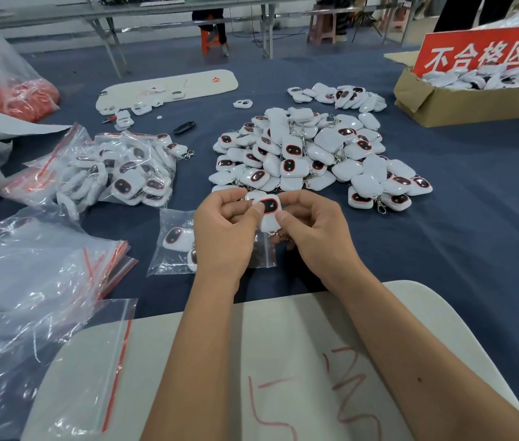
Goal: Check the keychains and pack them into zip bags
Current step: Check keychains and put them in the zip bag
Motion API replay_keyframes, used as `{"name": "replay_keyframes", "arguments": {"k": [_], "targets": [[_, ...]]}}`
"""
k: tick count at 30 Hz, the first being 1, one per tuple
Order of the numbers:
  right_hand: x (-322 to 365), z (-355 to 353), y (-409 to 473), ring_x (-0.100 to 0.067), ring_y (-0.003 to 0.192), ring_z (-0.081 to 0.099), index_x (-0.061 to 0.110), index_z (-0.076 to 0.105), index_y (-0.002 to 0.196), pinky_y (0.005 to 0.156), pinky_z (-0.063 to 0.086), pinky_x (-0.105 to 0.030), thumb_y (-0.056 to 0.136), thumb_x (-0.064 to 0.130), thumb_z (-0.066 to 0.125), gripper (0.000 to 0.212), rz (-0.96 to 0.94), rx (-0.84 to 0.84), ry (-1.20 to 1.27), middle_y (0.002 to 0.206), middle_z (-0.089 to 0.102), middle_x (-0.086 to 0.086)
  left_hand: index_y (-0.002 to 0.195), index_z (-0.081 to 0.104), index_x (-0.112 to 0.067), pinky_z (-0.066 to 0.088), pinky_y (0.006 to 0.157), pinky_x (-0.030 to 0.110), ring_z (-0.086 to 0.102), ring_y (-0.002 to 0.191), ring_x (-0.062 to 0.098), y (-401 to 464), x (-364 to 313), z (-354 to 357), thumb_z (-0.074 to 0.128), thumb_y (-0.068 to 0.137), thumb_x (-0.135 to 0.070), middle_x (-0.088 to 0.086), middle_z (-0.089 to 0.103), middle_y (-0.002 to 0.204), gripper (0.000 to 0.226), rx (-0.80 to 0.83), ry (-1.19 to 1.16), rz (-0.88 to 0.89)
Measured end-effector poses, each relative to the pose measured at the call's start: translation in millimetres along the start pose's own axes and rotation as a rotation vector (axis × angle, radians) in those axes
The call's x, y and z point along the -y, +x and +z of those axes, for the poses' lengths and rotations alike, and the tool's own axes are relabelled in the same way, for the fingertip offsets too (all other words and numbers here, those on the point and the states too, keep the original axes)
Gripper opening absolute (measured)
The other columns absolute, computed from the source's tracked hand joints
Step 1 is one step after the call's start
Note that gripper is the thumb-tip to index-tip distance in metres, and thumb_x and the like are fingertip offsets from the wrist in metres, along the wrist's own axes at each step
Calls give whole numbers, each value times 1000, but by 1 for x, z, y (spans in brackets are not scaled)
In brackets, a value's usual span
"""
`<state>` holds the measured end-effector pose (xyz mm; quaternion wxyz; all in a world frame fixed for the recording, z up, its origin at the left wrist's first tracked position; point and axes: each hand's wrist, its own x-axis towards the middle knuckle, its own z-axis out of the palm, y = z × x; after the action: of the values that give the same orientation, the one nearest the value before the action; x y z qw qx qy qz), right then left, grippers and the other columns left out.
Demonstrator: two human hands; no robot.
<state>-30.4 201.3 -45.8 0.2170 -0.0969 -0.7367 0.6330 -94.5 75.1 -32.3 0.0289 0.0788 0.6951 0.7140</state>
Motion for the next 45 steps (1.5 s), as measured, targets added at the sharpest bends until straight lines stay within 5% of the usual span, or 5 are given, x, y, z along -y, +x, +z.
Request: {"name": "replay_keyframes", "arguments": {"k": [19, 32, 36, 42, 45], "targets": [[1, 0, 0, -19, 69, 70, 28, 74, 106, 63, 60, -37, 96, 17, 66, 16, -35, -23, -22, 78, 76, 2, 105, 72, -13, 62, 88, 46, 75, 93, 28, -1, -2, 1, 81, 88, -10, 10, 78, 97, 19, -2, -4, 8], [51, 63, 75, -21, 58, 66, 0, 65, 90, 57, 58, -27, 95, -4, 65, 6, 286, 15, 185, 67, 66, -14, 99, 67, -12, 62, 84, 49, 72, 85, 33, 9, -5, -14, 69, 89, -14, 7, 73, 90, 10, -458, -137, 50], [54, 87, 121, -24, 90, 67, 4, 51, 136, 86, 63, -34, 99, -5, 61, 40, 324, 130, 361, 104, 63, -17, 97, 67, -12, 61, 85, 51, 71, 86, 36, 11, -5, -14, 66, 88, -14, 9, 72, 89, 9, -461, -141, 37], [15, 73, 125, -28, 121, 56, 17, 66, 131, 98, 48, -39, 97, 7, 54, 38, -242, 174, -943, 123, 71, -5, 95, 66, -17, 61, 81, 50, 70, 85, 39, 12, -6, -12, 66, 88, -9, 14, 71, 94, 11, -452, -93, 23], [3, 67, 117, -27, 137, 45, 27, 53, 148, 111, 38, -43, 106, 22, 46, 43, -327, 404, -1191, 150, 57, 2, 93, 65, -19, 62, 78, 46, 70, 85, 38, 11, -5, -10, 66, 89, -7, 12, 72, 93, 13, -445, -66, 24]]}}
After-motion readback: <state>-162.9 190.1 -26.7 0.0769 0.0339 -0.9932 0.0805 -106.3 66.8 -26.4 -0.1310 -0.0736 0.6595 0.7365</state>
